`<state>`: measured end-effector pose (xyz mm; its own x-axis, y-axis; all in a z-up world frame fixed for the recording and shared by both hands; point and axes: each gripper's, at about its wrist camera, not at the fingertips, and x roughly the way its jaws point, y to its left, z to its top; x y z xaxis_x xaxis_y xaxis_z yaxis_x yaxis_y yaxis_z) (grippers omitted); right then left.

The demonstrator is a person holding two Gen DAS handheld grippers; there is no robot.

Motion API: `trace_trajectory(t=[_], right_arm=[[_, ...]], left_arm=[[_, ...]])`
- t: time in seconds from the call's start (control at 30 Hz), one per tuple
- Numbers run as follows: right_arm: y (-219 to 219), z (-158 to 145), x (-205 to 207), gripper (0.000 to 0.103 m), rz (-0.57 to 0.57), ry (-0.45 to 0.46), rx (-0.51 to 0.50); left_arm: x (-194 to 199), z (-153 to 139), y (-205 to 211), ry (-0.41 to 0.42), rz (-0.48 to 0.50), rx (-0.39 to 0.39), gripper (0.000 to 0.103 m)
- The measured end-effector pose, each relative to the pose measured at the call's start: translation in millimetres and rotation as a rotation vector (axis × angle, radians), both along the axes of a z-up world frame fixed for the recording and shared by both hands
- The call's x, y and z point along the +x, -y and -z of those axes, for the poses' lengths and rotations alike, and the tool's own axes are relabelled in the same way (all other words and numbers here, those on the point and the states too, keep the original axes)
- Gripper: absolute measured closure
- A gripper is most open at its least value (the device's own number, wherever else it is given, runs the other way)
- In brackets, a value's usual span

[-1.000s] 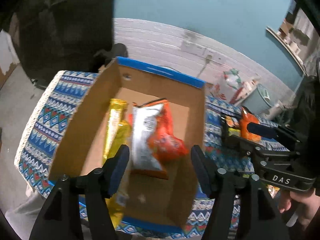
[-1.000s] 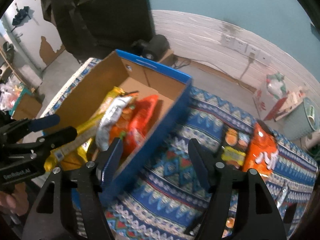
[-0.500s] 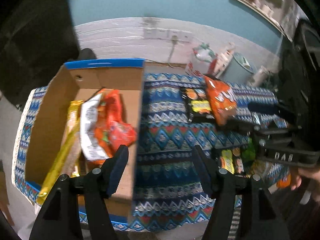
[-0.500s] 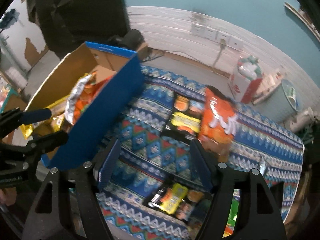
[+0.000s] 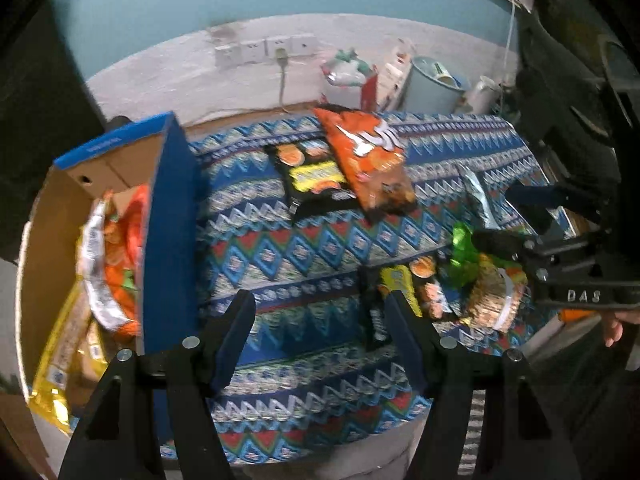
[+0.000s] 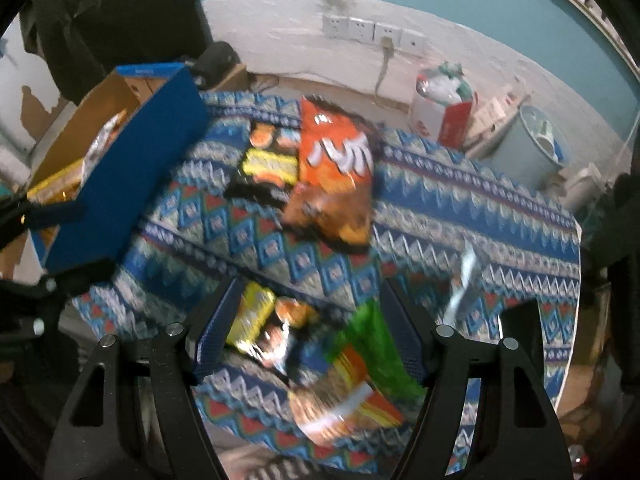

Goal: Organize snacks
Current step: 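Move both tools back over the snacks on the tablecloth and lower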

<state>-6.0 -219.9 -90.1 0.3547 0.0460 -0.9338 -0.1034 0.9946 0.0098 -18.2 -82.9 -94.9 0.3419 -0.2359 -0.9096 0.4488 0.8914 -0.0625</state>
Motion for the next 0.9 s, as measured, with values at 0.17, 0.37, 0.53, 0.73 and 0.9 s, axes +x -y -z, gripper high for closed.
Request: trace_trajectory(t=[0.17, 0.37, 0.53, 0.73, 0.9], right_arm=[[16, 11, -24, 0.031, 0.024, -0.033, 0.003], [31, 21, -50, 0.031, 0.091, -0.071, 0.046], [25, 31, -62, 0.028, 0.066, -0.103, 0.018], [18, 53, -60, 0.022, 0.067, -0.149, -0.026], [16, 79, -53, 0.022, 0.067, -0.217, -0.057]], left_arm=[[-7, 16, 19, -0.05, 0.023, 0.016, 0.034], [-17, 32, 37, -0.069, 0.06, 0.071, 0.034], [-20, 42, 43, -0.092, 0.066, 0.088, 0.034], [-16, 54, 46, -0.121, 0.055, 0.097, 0.031], [-10, 63, 47, -0.144, 0.042, 0.101, 0.03]])
